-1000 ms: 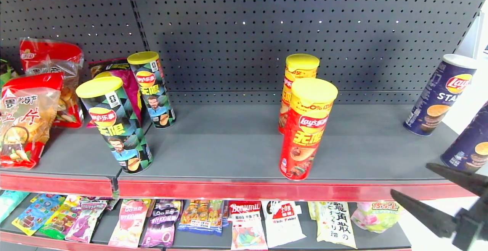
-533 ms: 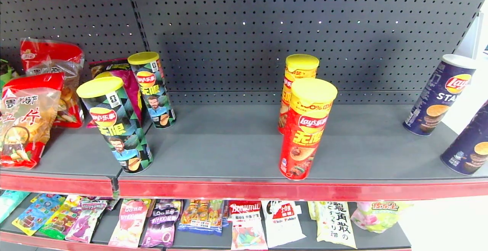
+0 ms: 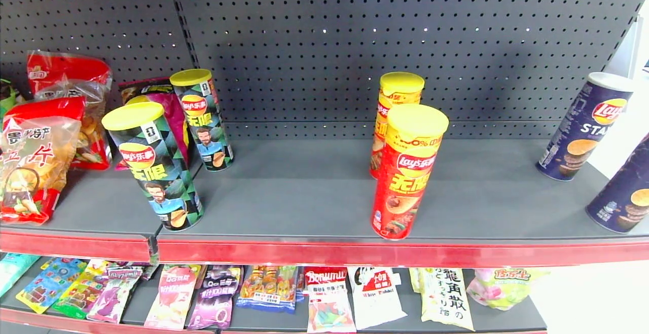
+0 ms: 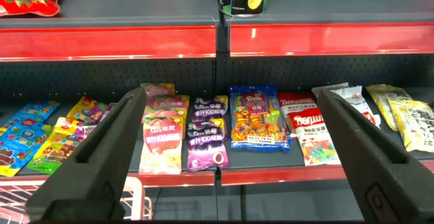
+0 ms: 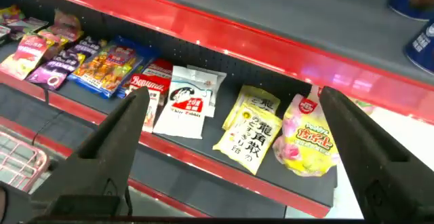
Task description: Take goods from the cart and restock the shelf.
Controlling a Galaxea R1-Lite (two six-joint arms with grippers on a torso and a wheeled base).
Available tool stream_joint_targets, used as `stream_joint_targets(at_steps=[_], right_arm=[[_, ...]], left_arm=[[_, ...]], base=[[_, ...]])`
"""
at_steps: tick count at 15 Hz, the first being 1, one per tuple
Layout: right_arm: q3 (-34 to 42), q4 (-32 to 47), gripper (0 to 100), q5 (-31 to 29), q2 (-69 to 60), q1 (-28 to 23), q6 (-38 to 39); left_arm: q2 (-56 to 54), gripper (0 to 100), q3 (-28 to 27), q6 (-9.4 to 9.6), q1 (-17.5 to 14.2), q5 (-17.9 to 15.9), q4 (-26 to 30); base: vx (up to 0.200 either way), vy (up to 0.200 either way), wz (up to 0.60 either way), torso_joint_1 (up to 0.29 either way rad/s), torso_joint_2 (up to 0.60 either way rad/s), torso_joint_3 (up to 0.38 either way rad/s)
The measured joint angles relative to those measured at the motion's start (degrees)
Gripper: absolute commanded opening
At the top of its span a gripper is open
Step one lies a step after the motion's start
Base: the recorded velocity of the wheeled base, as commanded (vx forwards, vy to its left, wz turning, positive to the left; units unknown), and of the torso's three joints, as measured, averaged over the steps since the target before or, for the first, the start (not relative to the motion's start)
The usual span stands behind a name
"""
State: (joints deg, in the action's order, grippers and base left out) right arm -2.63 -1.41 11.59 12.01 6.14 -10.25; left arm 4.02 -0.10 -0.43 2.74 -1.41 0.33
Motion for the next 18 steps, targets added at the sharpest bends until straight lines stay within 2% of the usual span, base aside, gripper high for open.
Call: stream_joint_targets(at_steps=[2, 7, 9, 10, 13, 14, 16, 18], right_arm=[[1.21, 0.05, 100, -0.10, -1.60, 1.05, 1.94], [1.54, 0.09, 100, -0.46, -4.90, 8.27, 3.44], [1.62, 0.07, 100, -4.68, -6.31, 9.05, 3.44], [1.65, 0.02, 100, -6.05, -6.34, 8.35, 3.72], [2.01, 0.00, 100, -4.53, -6.12, -0.20, 5.46], [2.23, 0.22, 100, -4.49, -6.50, -1.60, 6.58], [2.50, 1.39, 100, -6.73, -6.95, -2.68, 9.50], [2.58, 1.49, 100, -7.02, -7.11, -2.93, 8.84]], left_arm=[[0.00, 100, 0.00, 0.00, -0.02, 0.00, 0.02], [0.00, 100, 0.00, 0.00, 0.00, 0.00, 0.02], [0.00, 100, 0.00, 0.00, 0.00, 0.02, 0.00], [0.02, 100, 0.00, 0.00, 0.00, 0.00, 0.02], [0.00, 100, 0.00, 0.00, 0.00, 0.00, 0.00], [0.00, 100, 0.00, 0.00, 0.00, 0.00, 0.02], [0.00, 100, 0.00, 0.00, 0.00, 0.00, 0.02], [0.02, 100, 0.00, 0.00, 0.00, 0.00, 0.00]], base=[[0.000, 0.000, 0.00, 0.000, 0.00, 0.000], [0.000, 0.000, 0.00, 0.000, 0.00, 0.000], [0.000, 0.000, 0.00, 0.000, 0.00, 0.000], [0.000, 0.000, 0.00, 0.000, 0.00, 0.000], [0.000, 0.000, 0.00, 0.000, 0.00, 0.000], [0.000, 0.000, 0.00, 0.000, 0.00, 0.000], [0.000, 0.000, 0.00, 0.000, 0.00, 0.000], [0.000, 0.000, 0.00, 0.000, 0.00, 0.000]])
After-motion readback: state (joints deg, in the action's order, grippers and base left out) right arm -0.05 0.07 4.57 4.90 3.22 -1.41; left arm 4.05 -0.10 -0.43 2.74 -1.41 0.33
